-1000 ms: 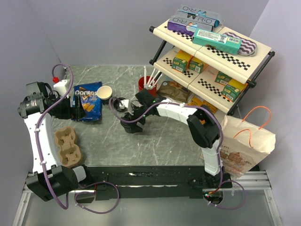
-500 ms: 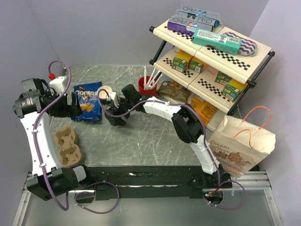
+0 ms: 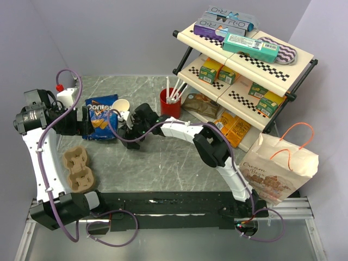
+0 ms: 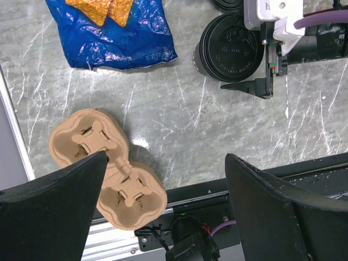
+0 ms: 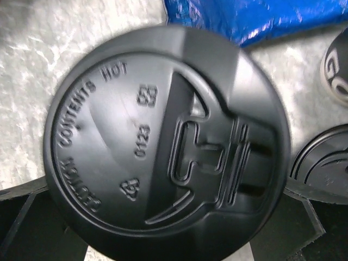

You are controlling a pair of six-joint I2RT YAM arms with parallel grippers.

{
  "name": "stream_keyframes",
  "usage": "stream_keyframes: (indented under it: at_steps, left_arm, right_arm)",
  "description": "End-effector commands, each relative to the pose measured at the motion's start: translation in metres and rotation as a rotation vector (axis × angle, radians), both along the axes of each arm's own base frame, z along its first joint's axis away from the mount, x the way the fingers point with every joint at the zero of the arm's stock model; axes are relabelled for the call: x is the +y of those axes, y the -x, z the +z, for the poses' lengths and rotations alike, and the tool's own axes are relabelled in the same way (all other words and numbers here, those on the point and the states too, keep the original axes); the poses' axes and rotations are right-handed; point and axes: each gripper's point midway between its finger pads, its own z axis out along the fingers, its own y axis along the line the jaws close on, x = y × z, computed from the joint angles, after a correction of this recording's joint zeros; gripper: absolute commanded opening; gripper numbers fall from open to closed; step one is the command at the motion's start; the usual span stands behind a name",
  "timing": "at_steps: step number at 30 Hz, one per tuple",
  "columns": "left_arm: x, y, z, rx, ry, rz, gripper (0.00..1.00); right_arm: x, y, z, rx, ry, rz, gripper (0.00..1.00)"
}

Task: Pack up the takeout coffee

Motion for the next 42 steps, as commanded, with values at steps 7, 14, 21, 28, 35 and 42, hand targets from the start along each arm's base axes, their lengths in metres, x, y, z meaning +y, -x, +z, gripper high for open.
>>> stream_keyframes:
  at_steps: [7,14,21,28,35,42]
  left_arm:
    - [0.017,0.013,-0.008,0.023,-0.121,-0.007,0.99]
    - [0.066,0.034,-0.042,0.221,-0.246,0.288,0.96]
    - [0.067,0.054,-0.115,0.369,-0.194,0.45,0.88]
    - [0.08,0.07,-0.162,0.539,-0.179,0.432,0.71]
    - [0.083,0.065,-0.173,0.549,-0.16,0.423,0.49]
    - [0.084,0.061,-0.183,0.564,-0.147,0.429,0.49]
  right_arm:
    - [-0.035,0.009,0.037,0.01,0.005,-0.065,1.0]
    - [-0.077,0.034,0.068,-0.002,0.026,-0.063,1.0]
    - [-0.125,0.058,0.085,0.0,0.108,-0.057,1.0]
    - [-0.14,0.063,0.097,-0.007,0.14,-0.066,1.0]
    - [-0.145,0.055,0.09,0.014,0.15,-0.12,1.0]
    - [-0.153,0.058,0.086,0.009,0.174,-0.108,1.0]
